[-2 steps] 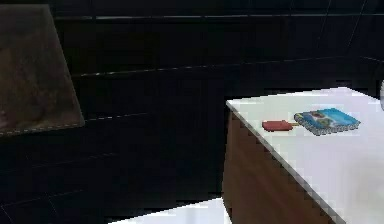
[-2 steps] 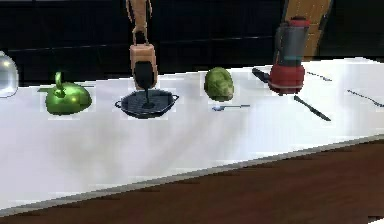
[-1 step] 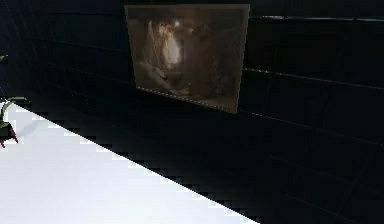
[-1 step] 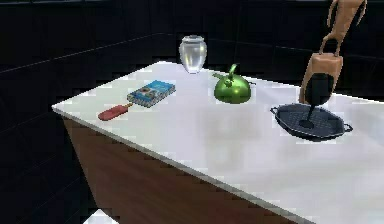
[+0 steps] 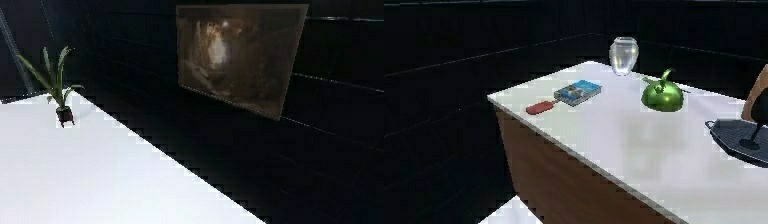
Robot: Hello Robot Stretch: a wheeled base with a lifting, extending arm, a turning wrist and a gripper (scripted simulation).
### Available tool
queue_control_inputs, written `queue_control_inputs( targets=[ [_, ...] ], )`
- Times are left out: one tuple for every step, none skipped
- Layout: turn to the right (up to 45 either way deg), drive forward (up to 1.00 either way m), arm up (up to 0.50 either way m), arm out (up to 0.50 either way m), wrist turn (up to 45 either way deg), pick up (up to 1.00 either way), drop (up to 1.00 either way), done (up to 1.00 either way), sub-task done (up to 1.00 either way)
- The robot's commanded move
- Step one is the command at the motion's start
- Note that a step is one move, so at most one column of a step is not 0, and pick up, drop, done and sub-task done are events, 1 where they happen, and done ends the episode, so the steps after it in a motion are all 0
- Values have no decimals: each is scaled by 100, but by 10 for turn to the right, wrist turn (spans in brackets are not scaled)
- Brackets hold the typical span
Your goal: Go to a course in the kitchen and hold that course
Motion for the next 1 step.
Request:
queue_control_inputs(
  targets=[
    [450, 0, 0, 0, 0, 0, 0, 0, 0]
  ],
)
